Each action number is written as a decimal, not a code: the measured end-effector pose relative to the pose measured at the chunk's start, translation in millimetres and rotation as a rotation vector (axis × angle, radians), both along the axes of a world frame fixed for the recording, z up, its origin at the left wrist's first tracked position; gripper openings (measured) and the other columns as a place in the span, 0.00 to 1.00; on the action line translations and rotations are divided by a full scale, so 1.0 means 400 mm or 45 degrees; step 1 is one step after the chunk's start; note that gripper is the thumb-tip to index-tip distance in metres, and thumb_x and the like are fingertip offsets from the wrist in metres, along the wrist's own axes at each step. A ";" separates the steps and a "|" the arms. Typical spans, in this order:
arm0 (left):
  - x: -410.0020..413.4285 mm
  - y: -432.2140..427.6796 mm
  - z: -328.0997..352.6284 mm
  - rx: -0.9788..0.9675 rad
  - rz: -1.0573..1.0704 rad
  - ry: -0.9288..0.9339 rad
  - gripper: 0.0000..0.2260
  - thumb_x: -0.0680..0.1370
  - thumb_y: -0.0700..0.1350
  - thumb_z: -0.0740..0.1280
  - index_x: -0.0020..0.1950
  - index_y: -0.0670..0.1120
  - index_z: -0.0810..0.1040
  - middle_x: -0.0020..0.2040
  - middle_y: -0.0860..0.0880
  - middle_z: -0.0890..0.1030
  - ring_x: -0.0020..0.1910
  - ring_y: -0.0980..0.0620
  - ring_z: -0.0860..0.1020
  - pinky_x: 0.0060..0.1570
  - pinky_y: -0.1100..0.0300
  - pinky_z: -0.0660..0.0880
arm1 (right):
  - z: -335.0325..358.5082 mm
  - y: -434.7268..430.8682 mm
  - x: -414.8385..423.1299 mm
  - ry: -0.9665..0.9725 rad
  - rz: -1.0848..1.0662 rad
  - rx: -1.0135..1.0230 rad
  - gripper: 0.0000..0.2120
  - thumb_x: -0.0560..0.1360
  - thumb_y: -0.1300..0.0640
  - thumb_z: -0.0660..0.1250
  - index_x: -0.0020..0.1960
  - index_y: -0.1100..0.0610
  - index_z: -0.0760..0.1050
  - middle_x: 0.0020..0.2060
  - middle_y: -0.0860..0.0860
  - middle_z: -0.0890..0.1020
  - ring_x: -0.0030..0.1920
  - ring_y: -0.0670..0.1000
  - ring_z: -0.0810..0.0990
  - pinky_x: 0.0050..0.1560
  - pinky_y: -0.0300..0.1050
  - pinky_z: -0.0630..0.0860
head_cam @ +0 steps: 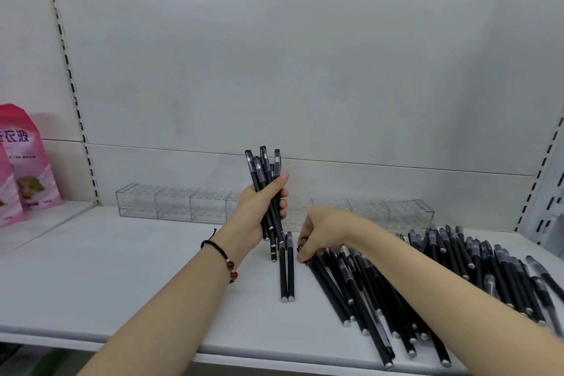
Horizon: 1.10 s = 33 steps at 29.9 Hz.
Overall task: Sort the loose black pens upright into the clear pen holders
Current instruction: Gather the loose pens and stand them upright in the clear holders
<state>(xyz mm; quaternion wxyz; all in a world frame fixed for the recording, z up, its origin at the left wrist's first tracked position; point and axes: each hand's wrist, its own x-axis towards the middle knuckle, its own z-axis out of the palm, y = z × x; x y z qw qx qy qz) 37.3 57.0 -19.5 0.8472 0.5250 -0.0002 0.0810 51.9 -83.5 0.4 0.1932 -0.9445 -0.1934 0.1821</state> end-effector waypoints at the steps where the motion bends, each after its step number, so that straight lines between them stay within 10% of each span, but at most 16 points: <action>1: -0.001 0.000 0.001 0.001 -0.001 -0.002 0.10 0.74 0.47 0.73 0.46 0.44 0.74 0.32 0.49 0.77 0.26 0.54 0.73 0.26 0.62 0.72 | -0.003 -0.004 0.002 0.021 -0.010 0.040 0.13 0.68 0.58 0.77 0.50 0.62 0.81 0.28 0.51 0.76 0.31 0.51 0.72 0.25 0.38 0.67; 17: -0.009 -0.020 0.002 0.108 -0.199 -0.066 0.06 0.78 0.39 0.67 0.54 0.41 0.75 0.45 0.45 0.81 0.42 0.47 0.85 0.43 0.56 0.82 | 0.079 -0.115 0.021 0.126 -0.111 1.422 0.11 0.69 0.71 0.72 0.47 0.60 0.76 0.37 0.54 0.82 0.35 0.48 0.81 0.38 0.38 0.78; 27: -0.033 -0.040 0.000 0.381 -0.418 -0.186 0.13 0.80 0.45 0.64 0.64 0.44 0.74 0.53 0.44 0.84 0.47 0.49 0.83 0.40 0.56 0.80 | 0.088 -0.091 0.034 -0.422 0.008 1.349 0.11 0.69 0.66 0.75 0.48 0.56 0.78 0.39 0.50 0.80 0.38 0.45 0.78 0.41 0.36 0.77; 33: -0.016 -0.061 -0.023 0.329 -0.389 -0.207 0.15 0.71 0.42 0.72 0.52 0.41 0.70 0.38 0.46 0.78 0.36 0.49 0.80 0.40 0.56 0.78 | 0.065 -0.062 0.030 -0.538 0.046 1.396 0.12 0.70 0.67 0.74 0.49 0.54 0.80 0.39 0.50 0.81 0.40 0.45 0.78 0.47 0.39 0.78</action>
